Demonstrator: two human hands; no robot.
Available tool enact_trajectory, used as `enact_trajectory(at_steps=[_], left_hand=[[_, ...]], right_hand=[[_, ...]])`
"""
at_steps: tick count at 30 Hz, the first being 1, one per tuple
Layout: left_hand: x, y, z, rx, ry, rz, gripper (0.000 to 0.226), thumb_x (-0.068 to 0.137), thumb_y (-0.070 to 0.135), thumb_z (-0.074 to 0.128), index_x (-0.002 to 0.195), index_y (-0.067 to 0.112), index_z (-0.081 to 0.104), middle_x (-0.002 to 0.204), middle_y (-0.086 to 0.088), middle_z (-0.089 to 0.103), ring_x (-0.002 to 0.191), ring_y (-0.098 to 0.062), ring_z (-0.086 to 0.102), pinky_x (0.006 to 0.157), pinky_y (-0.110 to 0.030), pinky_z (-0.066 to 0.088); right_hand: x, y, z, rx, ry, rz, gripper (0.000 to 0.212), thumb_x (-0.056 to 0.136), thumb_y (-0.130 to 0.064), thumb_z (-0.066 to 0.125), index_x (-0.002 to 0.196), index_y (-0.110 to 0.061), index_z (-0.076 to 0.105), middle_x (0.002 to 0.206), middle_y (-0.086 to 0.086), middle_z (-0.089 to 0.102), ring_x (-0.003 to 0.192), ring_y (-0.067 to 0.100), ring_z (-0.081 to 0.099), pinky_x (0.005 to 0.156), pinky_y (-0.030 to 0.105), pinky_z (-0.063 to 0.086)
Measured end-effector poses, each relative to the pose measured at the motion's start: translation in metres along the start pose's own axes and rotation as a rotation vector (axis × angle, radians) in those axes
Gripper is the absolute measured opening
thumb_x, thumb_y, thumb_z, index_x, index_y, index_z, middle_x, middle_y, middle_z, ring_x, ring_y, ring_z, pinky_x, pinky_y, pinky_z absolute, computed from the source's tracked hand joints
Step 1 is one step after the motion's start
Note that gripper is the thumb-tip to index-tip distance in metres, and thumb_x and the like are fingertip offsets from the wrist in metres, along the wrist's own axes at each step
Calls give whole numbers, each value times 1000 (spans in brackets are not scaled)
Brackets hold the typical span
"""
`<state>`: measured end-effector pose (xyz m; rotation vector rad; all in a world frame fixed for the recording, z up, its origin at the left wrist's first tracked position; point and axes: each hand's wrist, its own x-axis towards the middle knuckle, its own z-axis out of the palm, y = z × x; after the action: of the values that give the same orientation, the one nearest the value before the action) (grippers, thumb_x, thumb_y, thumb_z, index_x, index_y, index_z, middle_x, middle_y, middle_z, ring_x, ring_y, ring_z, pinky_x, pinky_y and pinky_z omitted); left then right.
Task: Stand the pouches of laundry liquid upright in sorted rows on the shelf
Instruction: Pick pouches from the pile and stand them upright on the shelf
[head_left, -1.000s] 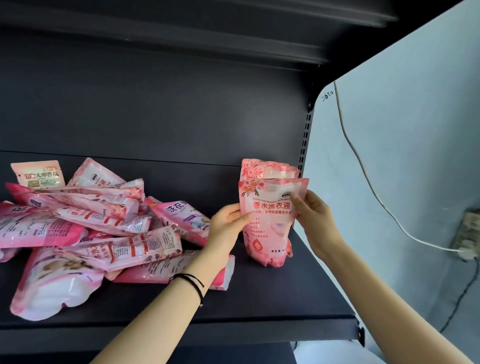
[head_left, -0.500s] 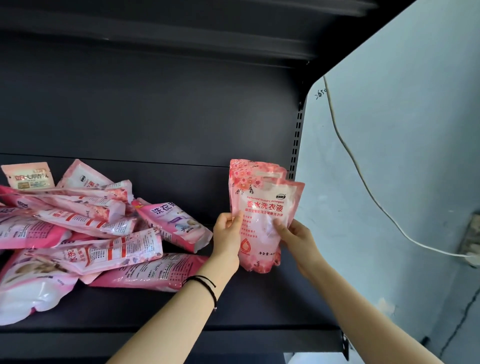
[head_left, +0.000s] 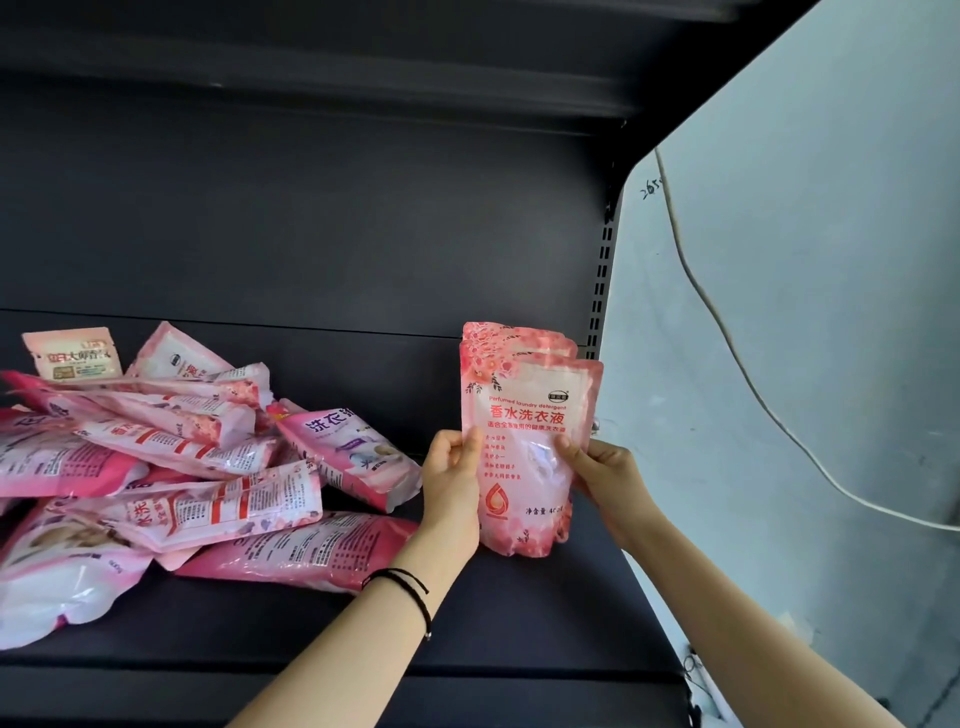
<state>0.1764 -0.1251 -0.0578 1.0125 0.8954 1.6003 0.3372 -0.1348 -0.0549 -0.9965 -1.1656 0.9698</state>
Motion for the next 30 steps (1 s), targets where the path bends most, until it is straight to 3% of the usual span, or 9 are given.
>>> enact_trajectory(at_steps=[4,7,10,12,15,17,19,24,30], left_hand=[[-3,2,-4,113,-80,70,21,96,27,53,94,6,55,90,-3,67,83,-12,63,74,-26,52],[1,7,-15,319,-191,111,22,96,30,53,102,10,57,101,1,67,95,-10,63,79,-22,51],[10,26,-26,639,-289,152,22,93,30,57,109,14,58,107,1,66,102,-14,63,90,-35,53],[12,46,-36,837,-333,213,27,91,28,60,114,15,57,110,3,64,100,-12,62,91,-32,51],[6,80,-61,1217,-421,447,31,88,29,58,118,21,54,115,6,57,101,-11,56,86,-29,48],[6,100,-83,1564,-439,664,24,87,32,52,111,26,55,111,9,58,102,-13,54,75,-30,43],[9,115,-103,1747,-432,749,19,86,32,50,103,27,56,104,9,59,99,-15,55,67,-29,34],[23,134,-152,1909,-387,754,20,85,34,50,101,24,56,102,6,62,96,-20,58,67,-29,34],[57,148,-217,1968,-389,753,15,85,33,49,96,24,54,102,4,63,95,-20,59,67,-29,39]], right_hand=[[-4,-1,-6,-25,-36,8,30,86,-23,63,102,2,70,98,10,75,90,22,72,73,24,58],[-9,-8,-11,-208,-67,13,30,91,-24,61,110,-2,69,104,5,74,88,13,72,70,18,56],[-9,-29,-17,-663,-114,86,33,89,-40,63,108,-14,70,104,-2,73,87,5,68,74,17,53],[-11,-48,-21,-1100,-185,204,41,85,-51,63,100,-14,71,99,2,72,82,11,64,71,20,49],[-27,-72,-10,-1534,-353,325,43,84,-47,63,99,-8,70,92,10,73,70,14,58,66,22,44],[-41,-81,8,-1603,-426,286,28,84,-45,64,88,-18,69,83,1,71,69,13,61,73,23,48],[-51,-85,32,-1609,-467,205,23,83,-46,65,89,-24,67,85,-5,71,75,13,67,81,28,54],[-56,-88,108,-1536,-488,28,26,83,-43,65,95,-21,69,96,-5,68,87,17,66,83,37,55],[-28,-76,192,-1548,-465,-14,23,82,-37,68,97,-19,71,101,1,71,94,20,66,84,41,55]])
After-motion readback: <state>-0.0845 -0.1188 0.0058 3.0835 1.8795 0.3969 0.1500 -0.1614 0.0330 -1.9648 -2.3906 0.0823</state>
